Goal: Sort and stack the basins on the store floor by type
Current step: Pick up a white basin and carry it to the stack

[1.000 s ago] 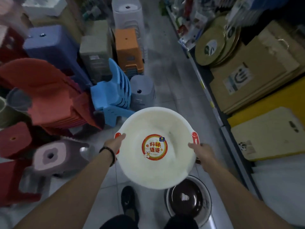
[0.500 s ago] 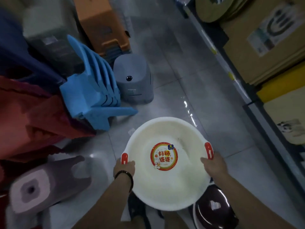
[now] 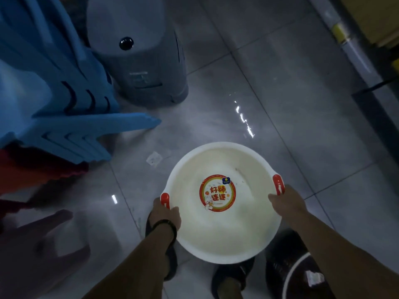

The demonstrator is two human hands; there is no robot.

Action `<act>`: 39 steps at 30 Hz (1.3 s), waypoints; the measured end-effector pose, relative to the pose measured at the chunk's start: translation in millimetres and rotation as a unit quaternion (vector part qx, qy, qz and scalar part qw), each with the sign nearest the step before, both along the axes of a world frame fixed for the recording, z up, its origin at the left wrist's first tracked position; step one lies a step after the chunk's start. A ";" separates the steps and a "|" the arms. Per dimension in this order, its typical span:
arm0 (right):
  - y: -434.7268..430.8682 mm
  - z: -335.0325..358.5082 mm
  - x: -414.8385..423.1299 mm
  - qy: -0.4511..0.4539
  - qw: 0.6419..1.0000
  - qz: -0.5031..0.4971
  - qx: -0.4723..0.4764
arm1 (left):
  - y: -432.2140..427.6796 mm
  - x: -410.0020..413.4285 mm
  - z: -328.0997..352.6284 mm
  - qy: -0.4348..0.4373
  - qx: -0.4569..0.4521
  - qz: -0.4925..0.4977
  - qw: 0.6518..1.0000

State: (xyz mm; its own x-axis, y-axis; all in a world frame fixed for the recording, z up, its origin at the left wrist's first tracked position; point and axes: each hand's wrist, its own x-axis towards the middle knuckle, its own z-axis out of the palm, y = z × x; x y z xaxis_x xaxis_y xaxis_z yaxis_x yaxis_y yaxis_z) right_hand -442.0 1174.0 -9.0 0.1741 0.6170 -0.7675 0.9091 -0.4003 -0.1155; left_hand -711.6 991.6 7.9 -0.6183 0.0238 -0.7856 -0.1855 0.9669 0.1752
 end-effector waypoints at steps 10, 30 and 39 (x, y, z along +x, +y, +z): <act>-14.2 -55.3 17.8 0.002 1.000 0.008 0.003 | -6.2 2.3 -57.9 -0.016 0.013 -0.057 0.998; 9.1 -39.3 42.6 0.335 0.858 -0.385 -0.065 | -2.8 -47.5 -24.4 -0.264 0.199 0.228 0.916; 103.9 213.8 35.3 0.405 0.850 -0.334 -0.049 | 76.7 -76.2 214.0 -0.260 0.296 0.190 0.899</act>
